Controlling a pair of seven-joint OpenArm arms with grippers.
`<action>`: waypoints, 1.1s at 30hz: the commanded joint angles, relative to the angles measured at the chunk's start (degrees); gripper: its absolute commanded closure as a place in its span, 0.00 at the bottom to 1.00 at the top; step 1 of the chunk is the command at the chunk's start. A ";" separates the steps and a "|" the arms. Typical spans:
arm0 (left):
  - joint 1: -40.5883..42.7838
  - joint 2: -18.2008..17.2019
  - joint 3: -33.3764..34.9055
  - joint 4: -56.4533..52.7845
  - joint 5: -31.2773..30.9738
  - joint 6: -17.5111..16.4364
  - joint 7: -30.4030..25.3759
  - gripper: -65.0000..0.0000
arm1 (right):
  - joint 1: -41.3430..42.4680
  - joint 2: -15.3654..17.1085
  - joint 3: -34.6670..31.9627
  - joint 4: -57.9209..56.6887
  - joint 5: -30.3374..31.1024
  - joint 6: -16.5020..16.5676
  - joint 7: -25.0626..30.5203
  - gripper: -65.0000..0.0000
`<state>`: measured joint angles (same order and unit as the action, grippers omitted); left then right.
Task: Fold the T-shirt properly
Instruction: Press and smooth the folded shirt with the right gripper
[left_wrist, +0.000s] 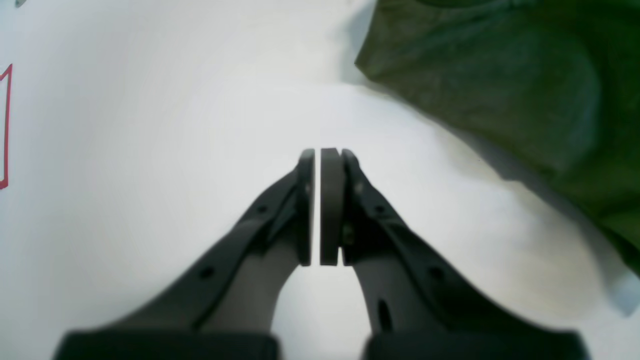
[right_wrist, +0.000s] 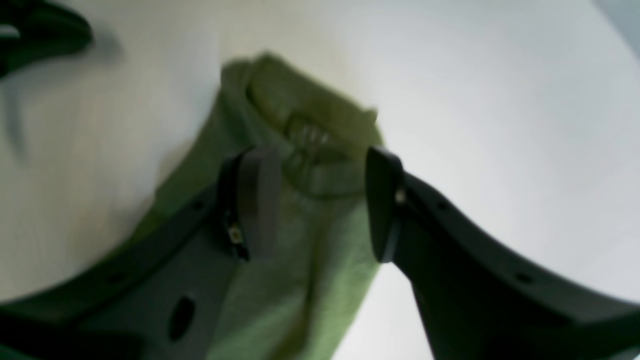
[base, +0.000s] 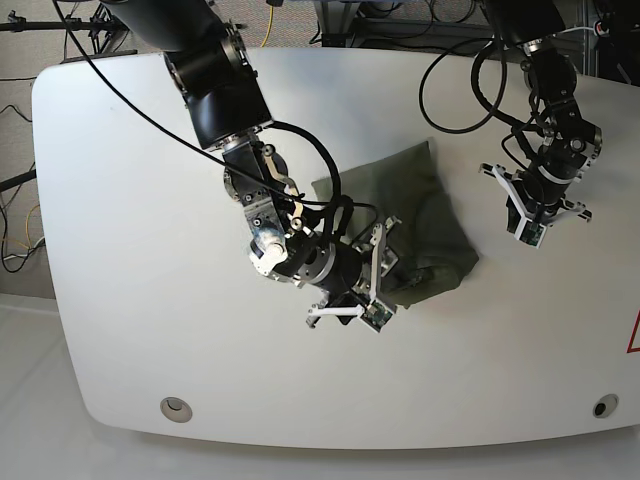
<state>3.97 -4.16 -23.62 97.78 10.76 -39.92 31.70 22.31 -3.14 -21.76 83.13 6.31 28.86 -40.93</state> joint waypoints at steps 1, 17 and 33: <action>-0.67 -0.36 0.01 0.99 -0.61 0.14 -1.15 1.00 | 1.65 -0.78 -1.23 1.75 0.42 -0.07 0.00 0.59; -0.67 -0.36 0.01 0.90 -0.61 0.14 -1.15 1.00 | 2.97 -2.53 -6.77 -14.25 -0.11 -0.33 8.62 0.59; -0.85 -0.36 0.01 0.82 -0.61 0.14 -1.15 1.00 | 8.77 -2.53 -6.68 -25.51 -0.11 -0.51 13.98 0.59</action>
<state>3.95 -4.12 -23.53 97.71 10.72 -39.94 31.68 28.67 -5.08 -28.71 56.60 5.74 28.47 -28.51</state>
